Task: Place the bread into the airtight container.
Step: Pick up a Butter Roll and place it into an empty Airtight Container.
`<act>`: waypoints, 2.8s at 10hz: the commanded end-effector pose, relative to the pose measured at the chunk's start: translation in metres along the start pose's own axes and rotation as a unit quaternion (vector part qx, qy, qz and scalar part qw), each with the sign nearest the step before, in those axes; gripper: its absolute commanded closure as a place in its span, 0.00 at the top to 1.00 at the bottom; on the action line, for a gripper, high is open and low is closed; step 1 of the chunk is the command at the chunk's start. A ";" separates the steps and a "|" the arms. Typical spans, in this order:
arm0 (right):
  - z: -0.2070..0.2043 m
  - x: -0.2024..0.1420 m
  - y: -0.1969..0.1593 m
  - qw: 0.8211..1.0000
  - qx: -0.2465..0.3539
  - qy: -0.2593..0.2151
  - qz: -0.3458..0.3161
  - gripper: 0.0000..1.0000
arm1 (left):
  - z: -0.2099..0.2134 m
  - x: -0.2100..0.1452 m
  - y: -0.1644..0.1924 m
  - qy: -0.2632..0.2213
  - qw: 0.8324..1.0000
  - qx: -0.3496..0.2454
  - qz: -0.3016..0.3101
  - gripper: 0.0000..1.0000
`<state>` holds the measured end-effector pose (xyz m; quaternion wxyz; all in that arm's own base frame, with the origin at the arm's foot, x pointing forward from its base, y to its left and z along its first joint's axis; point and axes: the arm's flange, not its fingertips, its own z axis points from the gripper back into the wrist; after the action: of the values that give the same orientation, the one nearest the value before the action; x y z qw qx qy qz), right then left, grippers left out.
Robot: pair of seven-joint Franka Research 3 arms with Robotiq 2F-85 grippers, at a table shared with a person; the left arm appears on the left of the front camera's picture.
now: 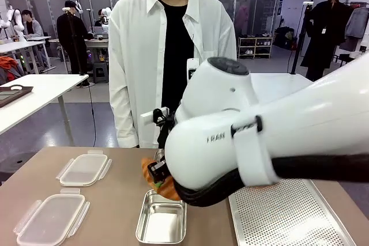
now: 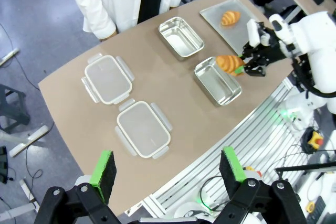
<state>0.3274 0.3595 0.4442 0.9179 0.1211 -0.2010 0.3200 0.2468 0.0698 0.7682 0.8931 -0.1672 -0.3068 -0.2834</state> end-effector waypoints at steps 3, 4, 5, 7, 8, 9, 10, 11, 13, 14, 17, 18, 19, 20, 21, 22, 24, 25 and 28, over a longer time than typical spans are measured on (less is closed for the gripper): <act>-0.038 -0.011 0.023 0.963 -0.113 -0.001 -0.246 0.40 | 0.002 0.002 0.000 0.002 1.000 0.001 -0.008 1.00; -0.045 -0.015 0.019 0.955 -0.106 -0.012 -0.278 0.40 | 0.002 0.002 0.000 0.002 1.000 0.001 -0.008 1.00; -0.054 -0.019 0.017 0.948 -0.101 -0.009 -0.301 0.40 | 0.002 0.002 0.000 0.002 1.000 0.001 -0.008 1.00; -0.075 -0.021 0.017 0.944 -0.091 -0.010 -0.317 0.40 | 0.002 0.002 0.000 0.002 1.000 0.001 -0.008 1.00; -0.083 -0.019 0.019 0.944 -0.091 -0.002 -0.317 0.40 | 0.002 0.002 0.000 0.002 1.000 0.001 -0.008 1.00; -0.095 -0.021 0.020 0.942 -0.083 0.009 -0.325 0.40 | 0.002 0.002 0.000 0.002 1.000 0.001 -0.008 1.00; -0.105 -0.023 0.021 0.942 -0.090 0.021 -0.321 0.40 | 0.002 0.002 0.000 0.002 1.000 0.001 -0.008 1.00; -0.108 -0.021 0.021 0.944 -0.088 0.014 -0.319 0.40 | 0.002 0.002 0.000 0.002 1.000 0.001 -0.008 1.00; -0.106 -0.019 0.022 0.945 -0.088 0.016 -0.314 0.78 | 0.002 0.002 0.000 0.002 1.000 0.001 -0.008 1.00; -0.106 -0.018 0.022 0.946 -0.088 0.019 -0.312 0.99 | 0.002 0.002 0.000 0.002 1.000 0.001 -0.008 1.00; -0.103 -0.015 0.021 0.947 -0.087 0.023 -0.309 1.00 | 0.002 0.002 0.000 0.002 1.000 0.001 -0.008 1.00; -0.100 -0.013 0.019 0.949 -0.085 0.027 -0.303 0.98 | 0.002 0.002 0.000 0.002 1.000 0.001 -0.008 1.00; -0.093 -0.021 0.015 0.953 -0.081 0.034 -0.291 0.98 | 0.002 0.002 0.000 0.002 1.000 0.001 -0.008 1.00; -0.093 -0.021 0.015 0.953 -0.081 0.034 -0.291 0.98 | 0.002 0.002 0.000 0.002 1.000 0.001 -0.008 1.00; -0.093 -0.021 0.015 0.953 -0.081 0.034 -0.291 0.98 | 0.002 0.002 0.000 0.002 1.000 0.001 -0.008 1.00; -0.093 -0.021 0.015 0.953 -0.081 0.034 -0.291 0.98 | 0.002 0.002 0.000 0.002 1.000 0.001 -0.008 1.00; -0.093 -0.021 0.015 0.953 -0.081 0.034 -0.291 0.98 | 0.002 0.002 0.000 0.002 1.000 0.001 -0.008 1.00; -0.093 -0.021 0.015 0.953 -0.081 0.034 -0.291 0.98 | 0.002 0.002 0.000 0.002 1.000 0.001 -0.008 1.00; -0.093 -0.021 0.015 0.953 -0.081 0.034 -0.291 0.98 | 0.002 0.002 0.000 0.002 1.000 0.001 -0.008 1.00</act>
<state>0.3300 0.3917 0.3532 0.9843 0.0877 -0.1506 0.0263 0.2468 0.0698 0.7682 0.8931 -0.1671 -0.3068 -0.2834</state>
